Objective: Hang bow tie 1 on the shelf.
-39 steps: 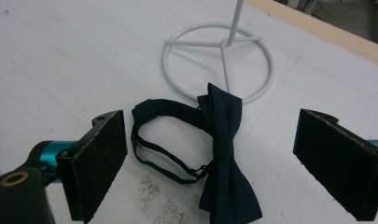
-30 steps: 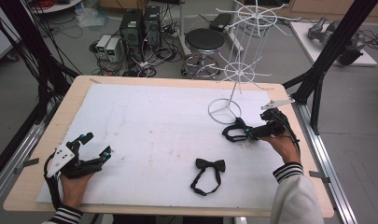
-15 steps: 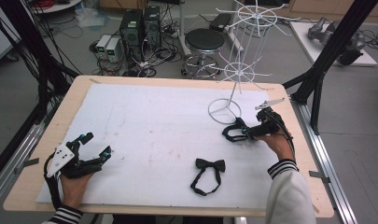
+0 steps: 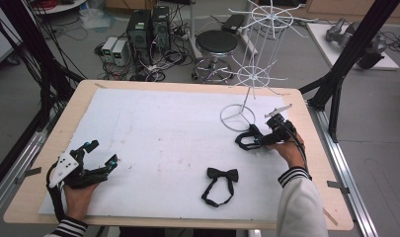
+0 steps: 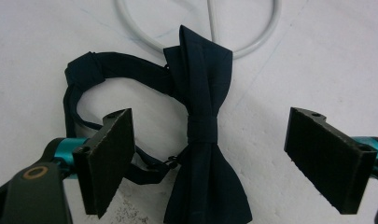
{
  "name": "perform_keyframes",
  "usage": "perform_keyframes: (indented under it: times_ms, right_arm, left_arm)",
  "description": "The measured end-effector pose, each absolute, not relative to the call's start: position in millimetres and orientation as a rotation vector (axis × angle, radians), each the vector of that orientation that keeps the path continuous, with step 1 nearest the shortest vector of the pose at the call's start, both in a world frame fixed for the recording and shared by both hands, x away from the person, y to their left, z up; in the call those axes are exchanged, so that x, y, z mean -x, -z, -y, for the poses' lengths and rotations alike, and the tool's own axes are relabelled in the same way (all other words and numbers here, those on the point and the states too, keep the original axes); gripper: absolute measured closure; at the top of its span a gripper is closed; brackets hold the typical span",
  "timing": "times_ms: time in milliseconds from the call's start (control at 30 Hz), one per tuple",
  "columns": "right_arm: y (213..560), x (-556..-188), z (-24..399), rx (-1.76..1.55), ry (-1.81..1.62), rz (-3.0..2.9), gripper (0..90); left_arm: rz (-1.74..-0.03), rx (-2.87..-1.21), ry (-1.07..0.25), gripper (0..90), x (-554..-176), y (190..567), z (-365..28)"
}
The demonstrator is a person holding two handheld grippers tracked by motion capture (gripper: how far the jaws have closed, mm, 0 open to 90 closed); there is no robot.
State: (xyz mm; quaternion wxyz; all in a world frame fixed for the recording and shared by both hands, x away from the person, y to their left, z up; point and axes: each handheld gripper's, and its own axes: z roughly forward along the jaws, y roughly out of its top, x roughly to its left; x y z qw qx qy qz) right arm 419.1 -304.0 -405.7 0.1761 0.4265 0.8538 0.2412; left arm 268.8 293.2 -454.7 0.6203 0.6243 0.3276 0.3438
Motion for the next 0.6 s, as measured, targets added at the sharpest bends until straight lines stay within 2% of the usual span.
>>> perform_keyframes:
  times_ms: [100,400,600]
  right_arm:
    - [406.8,-420.1,301.2,-1.191,-0.637,-2.432,21.2]
    - [412.0,-423.1,296.7,-1.207,-0.620,-2.439,26.1]
    - [412.8,-424.9,295.6,-1.202,-0.622,-2.438,36.6]
  left_arm:
    - [-0.752,-1.437,-0.791,14.4,-268.7,454.6,-293.2]
    - [-0.753,-1.434,-0.791,14.4,-268.8,454.7,-293.2]
    - [-0.753,-1.432,-0.789,14.4,-268.8,454.8,-293.2]
